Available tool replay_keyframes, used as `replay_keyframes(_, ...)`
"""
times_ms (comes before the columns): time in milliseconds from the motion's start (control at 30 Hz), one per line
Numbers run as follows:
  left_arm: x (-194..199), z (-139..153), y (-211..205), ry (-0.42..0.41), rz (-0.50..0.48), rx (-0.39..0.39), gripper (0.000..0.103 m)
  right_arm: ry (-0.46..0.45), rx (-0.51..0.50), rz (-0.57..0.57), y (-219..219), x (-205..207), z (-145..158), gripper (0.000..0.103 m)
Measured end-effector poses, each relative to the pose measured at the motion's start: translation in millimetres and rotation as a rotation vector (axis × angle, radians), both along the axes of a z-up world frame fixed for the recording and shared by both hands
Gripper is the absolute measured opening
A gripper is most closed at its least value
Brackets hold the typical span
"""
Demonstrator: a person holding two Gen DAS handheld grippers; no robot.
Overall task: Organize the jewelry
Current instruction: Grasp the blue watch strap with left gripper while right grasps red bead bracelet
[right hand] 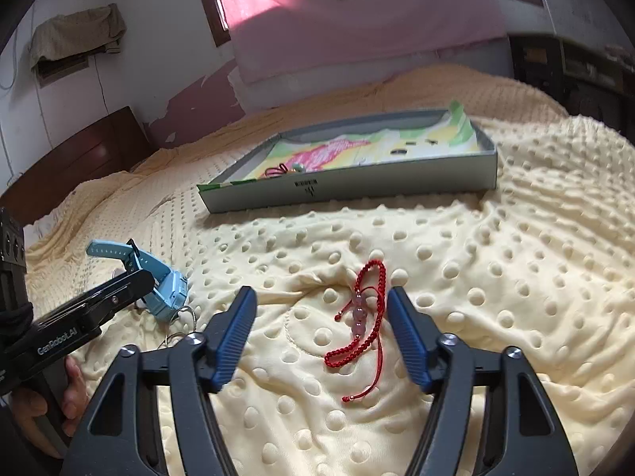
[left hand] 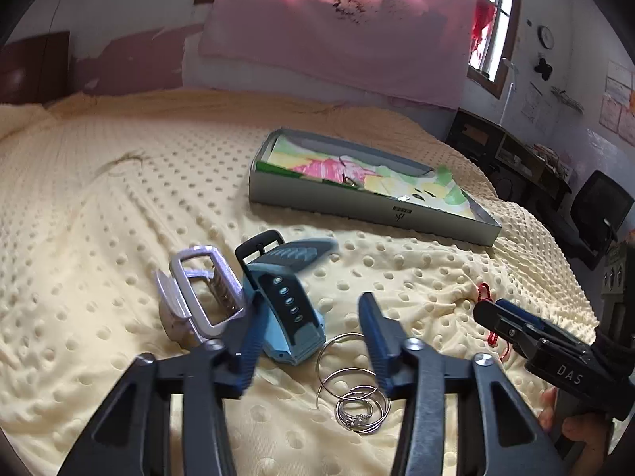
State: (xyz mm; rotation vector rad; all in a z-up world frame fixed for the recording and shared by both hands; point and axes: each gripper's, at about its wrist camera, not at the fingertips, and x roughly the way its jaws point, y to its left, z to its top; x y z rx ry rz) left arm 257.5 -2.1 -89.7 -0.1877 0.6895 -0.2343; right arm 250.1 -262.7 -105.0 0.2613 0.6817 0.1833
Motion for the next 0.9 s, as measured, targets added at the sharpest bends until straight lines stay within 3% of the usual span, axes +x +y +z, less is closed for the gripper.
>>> replay_keyframes(133,3,-5,1,0.017,-0.006,-0.023,0.027,0.038,0.049,0.016,-4,7,-9,0.055)
replay_keyframes(300,7,-8,-3,0.030,-0.030,-0.028,0.013,0.058,0.088,0.033,-4,12,-16,0.042)
replay_keyframes(467,4,-6,-9,0.009,-0.068,-0.016,0.007,0.066,0.083,0.058,4,14,-19,0.018)
replay_keyframes(567,2,-2,-15,-0.009,-0.104,-0.008,0.004,0.069,0.082,0.062,6,15,-20,0.009)
replay_keyframes(733,-5,8,-22,-0.042,-0.159,0.005,0.004,0.056,0.084,0.074,6,12,-17,0.007)
replay_keyframes(900,-8,27,-23,-0.052,-0.218,-0.047,0.004,-0.026,0.093,0.071,2,-1,-2,0.007)
